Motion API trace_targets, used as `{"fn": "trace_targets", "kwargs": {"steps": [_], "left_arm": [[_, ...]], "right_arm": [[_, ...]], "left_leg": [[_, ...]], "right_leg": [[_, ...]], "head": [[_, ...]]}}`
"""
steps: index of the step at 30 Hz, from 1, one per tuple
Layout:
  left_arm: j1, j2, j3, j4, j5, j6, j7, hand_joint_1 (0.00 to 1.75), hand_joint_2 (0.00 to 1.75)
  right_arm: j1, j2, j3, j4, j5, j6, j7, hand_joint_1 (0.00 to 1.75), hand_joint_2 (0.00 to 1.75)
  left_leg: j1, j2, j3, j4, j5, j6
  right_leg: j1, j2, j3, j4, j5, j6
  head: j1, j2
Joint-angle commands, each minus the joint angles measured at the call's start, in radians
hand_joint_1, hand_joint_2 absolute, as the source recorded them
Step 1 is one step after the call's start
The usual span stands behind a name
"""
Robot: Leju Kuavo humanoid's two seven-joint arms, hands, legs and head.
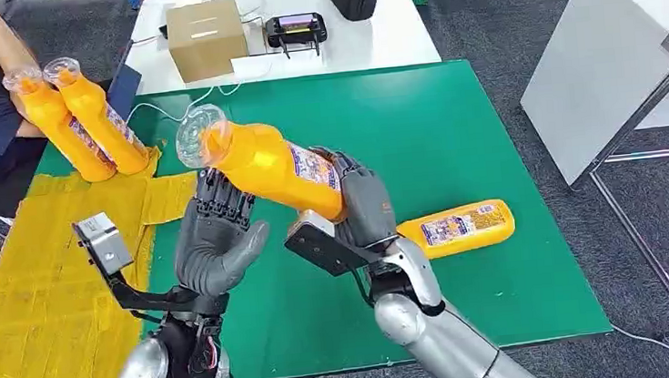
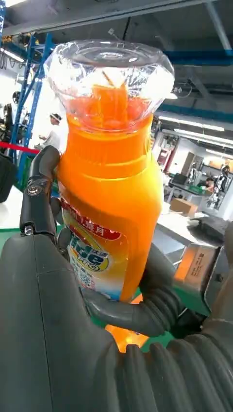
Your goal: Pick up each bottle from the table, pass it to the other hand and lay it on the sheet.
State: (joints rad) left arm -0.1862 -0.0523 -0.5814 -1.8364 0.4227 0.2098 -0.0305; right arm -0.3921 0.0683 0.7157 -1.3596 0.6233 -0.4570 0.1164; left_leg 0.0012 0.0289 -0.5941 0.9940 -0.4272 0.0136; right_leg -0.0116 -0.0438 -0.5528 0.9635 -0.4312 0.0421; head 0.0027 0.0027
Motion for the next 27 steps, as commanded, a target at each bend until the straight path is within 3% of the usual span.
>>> {"fn": "trace_targets", "kwargs": {"steps": [1, 9, 15, 27], "left_arm": [[-0.064, 0.008, -0.064, 0.065, 0.010, 0.038, -0.002, 0.00, 1.75], [-0.087, 0.020, -0.091, 0.107, -0.113, 0.113, -0.042, 0.00, 1.75], [-0.123, 0.001, -0.123, 0.182, -0.079, 0.166, -0.036, 0.00, 1.75], [-0.139, 0.013, -0.142, 0.218, -0.102, 0.220, -0.059, 0.00, 1.75]], "right_arm": [[-0.080, 0.010, 0.150, 0.153, 0.029, 0.000, 0.001, 1.75, 1.75], [-0.134, 0.032, 0.275, 0.193, 0.078, -0.004, 0.027, 1.75, 1.75], [-0.229, 0.076, 0.480, 0.296, 0.193, -0.053, 0.101, 1.75, 1.75], [-0.250, 0.071, 0.525, 0.291, 0.135, -0.054, 0.117, 1.75, 1.75]], "left_leg": [[0.000, -0.001, 0.002, 0.000, 0.000, -0.001], [0.001, -0.002, 0.003, 0.000, -0.001, -0.001], [0.001, 0.000, 0.002, 0.000, 0.000, -0.001], [0.000, -0.002, 0.001, 0.000, 0.001, -0.001]], "right_leg": [[0.000, 0.003, 0.002, 0.000, 0.000, -0.001], [0.001, 0.003, 0.003, 0.000, -0.001, -0.002], [0.001, 0.003, 0.001, 0.000, 0.000, -0.001], [0.000, 0.001, 0.002, 0.000, -0.001, -0.001]], "head": [[0.000, 0.000], [0.000, 0.000], [0.000, 0.000], [0.000, 0.000]]}}
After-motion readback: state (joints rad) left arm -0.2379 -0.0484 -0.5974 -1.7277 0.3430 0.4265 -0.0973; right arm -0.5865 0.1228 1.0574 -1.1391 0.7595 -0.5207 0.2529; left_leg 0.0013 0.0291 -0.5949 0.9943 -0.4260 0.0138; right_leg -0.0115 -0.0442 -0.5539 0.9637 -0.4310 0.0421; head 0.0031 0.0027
